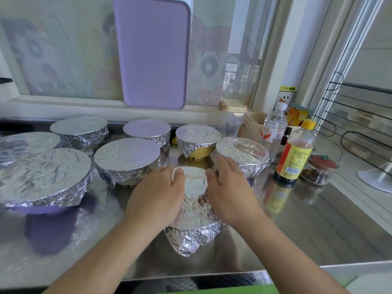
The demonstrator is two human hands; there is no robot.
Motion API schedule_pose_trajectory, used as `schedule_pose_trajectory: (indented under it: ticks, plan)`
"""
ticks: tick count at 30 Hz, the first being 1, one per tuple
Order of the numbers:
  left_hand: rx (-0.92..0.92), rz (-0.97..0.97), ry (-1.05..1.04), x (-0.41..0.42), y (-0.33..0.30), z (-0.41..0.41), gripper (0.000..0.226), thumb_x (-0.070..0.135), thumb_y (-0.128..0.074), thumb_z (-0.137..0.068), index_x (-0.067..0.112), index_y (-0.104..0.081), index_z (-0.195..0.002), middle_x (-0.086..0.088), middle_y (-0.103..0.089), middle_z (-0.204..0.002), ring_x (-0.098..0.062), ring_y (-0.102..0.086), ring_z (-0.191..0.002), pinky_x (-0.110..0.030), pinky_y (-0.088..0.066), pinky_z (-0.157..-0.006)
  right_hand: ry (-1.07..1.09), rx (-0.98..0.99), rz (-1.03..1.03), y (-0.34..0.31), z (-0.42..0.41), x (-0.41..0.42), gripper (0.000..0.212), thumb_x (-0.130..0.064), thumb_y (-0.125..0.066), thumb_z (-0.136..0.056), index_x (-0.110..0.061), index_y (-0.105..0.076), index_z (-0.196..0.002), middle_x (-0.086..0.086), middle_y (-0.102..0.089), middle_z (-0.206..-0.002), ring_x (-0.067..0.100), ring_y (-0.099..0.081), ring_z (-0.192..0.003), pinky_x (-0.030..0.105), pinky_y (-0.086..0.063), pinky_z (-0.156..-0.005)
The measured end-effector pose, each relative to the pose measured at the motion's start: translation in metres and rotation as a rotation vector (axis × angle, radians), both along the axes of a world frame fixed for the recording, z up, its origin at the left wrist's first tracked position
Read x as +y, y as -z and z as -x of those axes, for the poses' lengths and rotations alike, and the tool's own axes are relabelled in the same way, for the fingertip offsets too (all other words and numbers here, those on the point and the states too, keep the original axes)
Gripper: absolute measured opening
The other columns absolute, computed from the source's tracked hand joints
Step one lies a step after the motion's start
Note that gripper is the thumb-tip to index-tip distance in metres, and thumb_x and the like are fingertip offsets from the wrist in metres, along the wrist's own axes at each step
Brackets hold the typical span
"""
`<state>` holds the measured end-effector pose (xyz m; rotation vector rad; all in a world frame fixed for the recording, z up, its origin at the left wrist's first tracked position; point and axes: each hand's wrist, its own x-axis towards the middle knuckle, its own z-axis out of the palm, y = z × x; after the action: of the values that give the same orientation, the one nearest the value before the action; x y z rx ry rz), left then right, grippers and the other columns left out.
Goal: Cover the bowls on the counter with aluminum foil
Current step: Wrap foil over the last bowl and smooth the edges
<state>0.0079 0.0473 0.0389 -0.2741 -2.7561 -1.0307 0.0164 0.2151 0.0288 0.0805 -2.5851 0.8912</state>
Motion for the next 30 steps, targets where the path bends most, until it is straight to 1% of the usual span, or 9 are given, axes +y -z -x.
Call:
schedule_pose_trajectory:
  ticks: [4, 9, 14, 19, 21, 23, 25, 27, 30]
  plan:
    - [0.08, -0.026, -0.049, 0.003, 0.009, -0.002, 0.041, 0.045, -0.03, -0.106, 0.013, -0.056, -0.104, -0.007, -0.059, -0.097, -0.033, -0.057, -0.091, -0.04, -0.042, -0.075, 0.019, -0.18, 0.235, 0.002, -0.009, -0.017, 0.021, -0.028, -0.043, -0.108, -0.013, -0.052, -0.096, 0.005, -0.058, -0.11, 0.029, -0.051, -0.107, 0.041, -0.041, -0.09]
    - [0.009, 0.001, -0.024, -0.004, 0.005, -0.002, 0.046, 0.053, -0.025, -0.105, 0.018, -0.053, -0.094, -0.009, -0.061, -0.092, -0.031, -0.055, -0.082, -0.044, -0.048, -0.073, -0.055, -0.199, 0.361, 0.001, 0.002, -0.007, 0.035, -0.037, -0.045, -0.108, -0.014, -0.052, -0.083, -0.003, -0.057, -0.085, 0.02, -0.055, -0.088, 0.04, -0.042, -0.083]
    - [-0.165, -0.012, 0.042, -0.007, -0.007, 0.008, 0.049, 0.054, -0.026, -0.11, 0.021, -0.06, -0.123, 0.004, -0.062, -0.119, -0.017, -0.055, -0.107, -0.039, -0.041, -0.093, -0.163, -0.287, 0.391, -0.008, 0.01, 0.002, 0.037, -0.04, -0.045, -0.111, -0.01, -0.067, -0.107, 0.002, -0.071, -0.107, 0.017, -0.062, -0.105, 0.018, -0.045, -0.083]
    - [-0.105, -0.126, -0.01, -0.006, 0.003, 0.0, 0.046, 0.043, -0.031, -0.112, 0.019, -0.056, -0.142, 0.001, -0.056, -0.149, -0.014, -0.05, -0.13, -0.032, -0.034, -0.103, -0.021, -0.151, 0.284, -0.004, -0.007, -0.008, 0.022, -0.033, -0.044, -0.108, -0.016, -0.054, -0.1, -0.002, -0.058, -0.109, 0.023, -0.054, -0.107, 0.038, -0.041, -0.086]
    - [-0.081, -0.093, -0.019, -0.005, 0.01, -0.002, 0.05, 0.041, -0.03, -0.111, 0.016, -0.049, -0.151, -0.005, -0.046, -0.16, -0.021, -0.041, -0.146, -0.039, -0.034, -0.117, 0.023, -0.139, 0.267, 0.002, -0.02, -0.019, 0.028, -0.038, -0.043, -0.108, -0.016, -0.054, -0.121, -0.004, -0.054, -0.131, 0.024, -0.048, -0.127, 0.04, -0.041, -0.104]
    - [-0.032, -0.146, -0.037, -0.004, 0.014, -0.005, 0.059, 0.053, -0.027, -0.103, 0.014, -0.057, -0.137, -0.015, -0.059, -0.143, -0.035, -0.055, -0.129, -0.052, -0.047, -0.107, 0.044, -0.151, 0.245, 0.006, -0.023, -0.023, 0.032, -0.037, -0.042, -0.108, -0.016, -0.052, -0.13, -0.008, -0.048, -0.135, 0.022, -0.04, -0.134, 0.037, -0.035, -0.111]
    - [-0.002, -0.213, -0.07, -0.002, 0.013, -0.011, 0.061, 0.054, -0.026, -0.1, 0.009, -0.059, -0.124, -0.018, -0.063, -0.127, -0.039, -0.059, -0.114, -0.054, -0.052, -0.096, 0.03, -0.185, 0.185, 0.009, -0.014, -0.021, 0.016, -0.033, -0.039, -0.107, -0.029, -0.054, -0.104, -0.006, -0.051, -0.116, 0.024, -0.043, -0.118, 0.037, -0.035, -0.097]
    - [-0.055, -0.17, -0.052, -0.002, 0.012, -0.014, 0.051, 0.048, -0.027, -0.106, 0.012, -0.057, -0.127, -0.011, -0.06, -0.135, -0.037, -0.054, -0.122, -0.05, -0.048, -0.1, 0.004, -0.214, 0.216, 0.006, -0.004, -0.016, 0.026, -0.04, -0.038, -0.103, -0.033, -0.044, -0.079, -0.009, -0.047, -0.093, 0.021, -0.044, -0.097, 0.038, -0.032, -0.083]
    - [-0.154, -0.209, -0.07, -0.008, 0.006, -0.012, 0.043, 0.051, -0.03, -0.108, 0.021, -0.06, -0.116, 0.0, -0.066, -0.12, -0.024, -0.058, -0.114, -0.044, -0.044, -0.093, -0.05, -0.2, 0.356, 0.004, 0.003, -0.006, 0.035, -0.041, -0.045, -0.108, -0.026, -0.052, -0.076, -0.005, -0.053, -0.083, 0.017, -0.049, -0.088, 0.039, -0.04, -0.083]
